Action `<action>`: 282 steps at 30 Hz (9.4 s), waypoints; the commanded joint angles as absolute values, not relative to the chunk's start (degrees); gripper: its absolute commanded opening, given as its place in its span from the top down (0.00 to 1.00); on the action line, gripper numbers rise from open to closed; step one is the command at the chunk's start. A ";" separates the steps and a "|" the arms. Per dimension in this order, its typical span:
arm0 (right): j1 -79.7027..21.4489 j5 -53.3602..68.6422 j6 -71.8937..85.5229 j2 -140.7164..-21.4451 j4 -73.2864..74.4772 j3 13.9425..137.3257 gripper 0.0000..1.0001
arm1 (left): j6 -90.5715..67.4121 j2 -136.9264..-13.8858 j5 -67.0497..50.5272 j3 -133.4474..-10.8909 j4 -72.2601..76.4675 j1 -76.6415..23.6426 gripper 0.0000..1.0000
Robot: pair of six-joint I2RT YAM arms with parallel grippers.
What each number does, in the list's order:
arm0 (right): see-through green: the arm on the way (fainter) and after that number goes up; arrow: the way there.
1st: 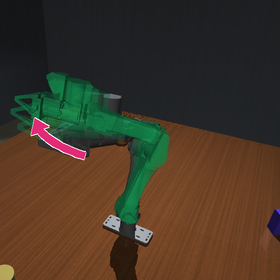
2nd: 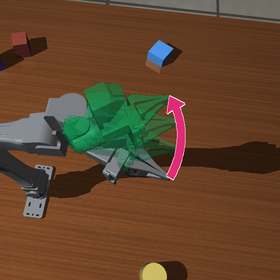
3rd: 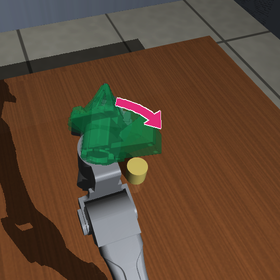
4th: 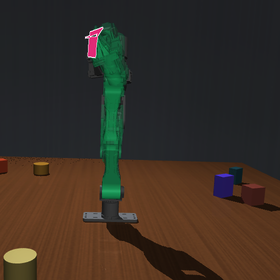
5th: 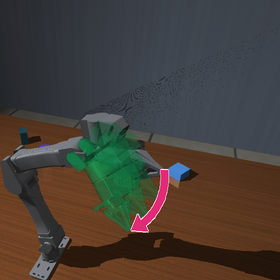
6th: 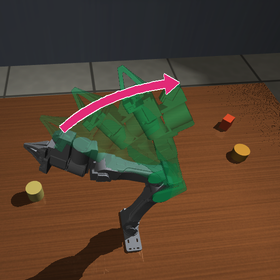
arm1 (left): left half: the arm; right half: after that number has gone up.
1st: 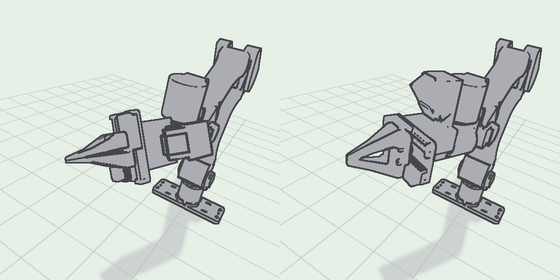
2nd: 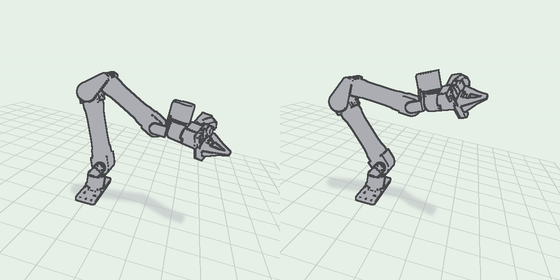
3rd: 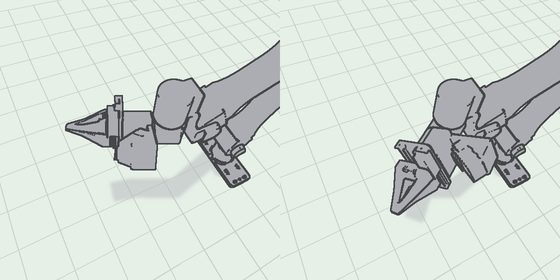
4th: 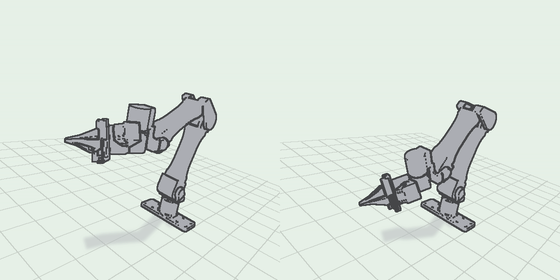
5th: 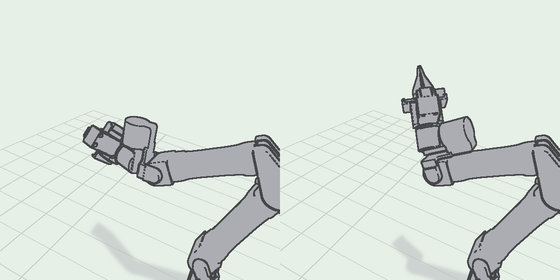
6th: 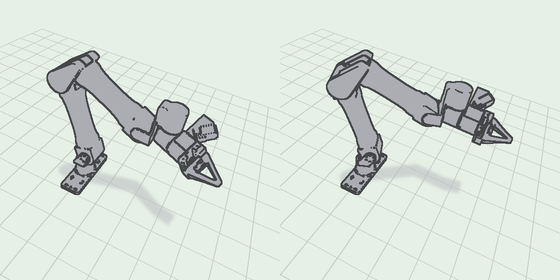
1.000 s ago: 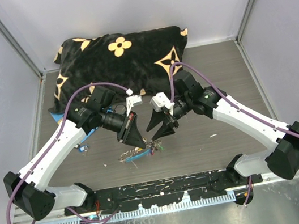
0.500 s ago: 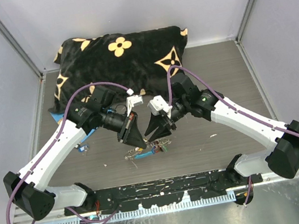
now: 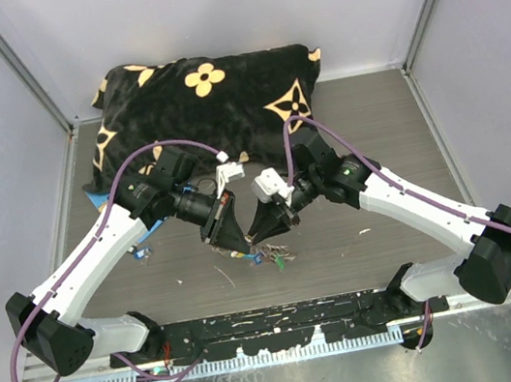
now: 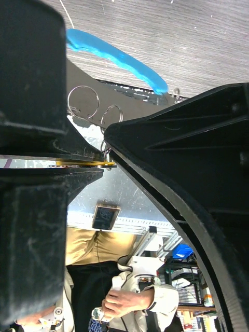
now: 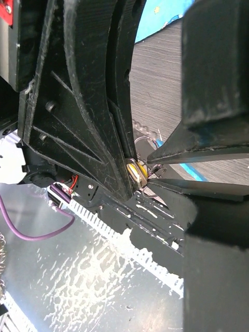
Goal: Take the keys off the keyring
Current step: Remove the key from the keyring.
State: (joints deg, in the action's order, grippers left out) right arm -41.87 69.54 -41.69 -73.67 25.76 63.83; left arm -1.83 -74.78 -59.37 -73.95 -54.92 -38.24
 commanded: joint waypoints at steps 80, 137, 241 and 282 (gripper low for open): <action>-37.77 65.76 -62.32 -74.86 48.67 68.99 0.95 | -1.62 -67.47 -55.92 -70.79 -52.72 -41.03 1.00; -44.67 65.30 -43.00 -71.47 34.89 65.61 0.61 | -3.21 -69.27 -61.52 -70.65 -47.54 -41.03 1.00; -40.75 77.45 -71.53 -78.03 47.34 63.25 0.91 | -12.94 -60.73 -55.23 -61.99 -42.55 -44.85 1.00; -41.39 75.75 -63.67 -76.70 42.94 62.66 0.82 | -17.58 -62.99 -55.99 -65.87 -44.26 -44.88 1.00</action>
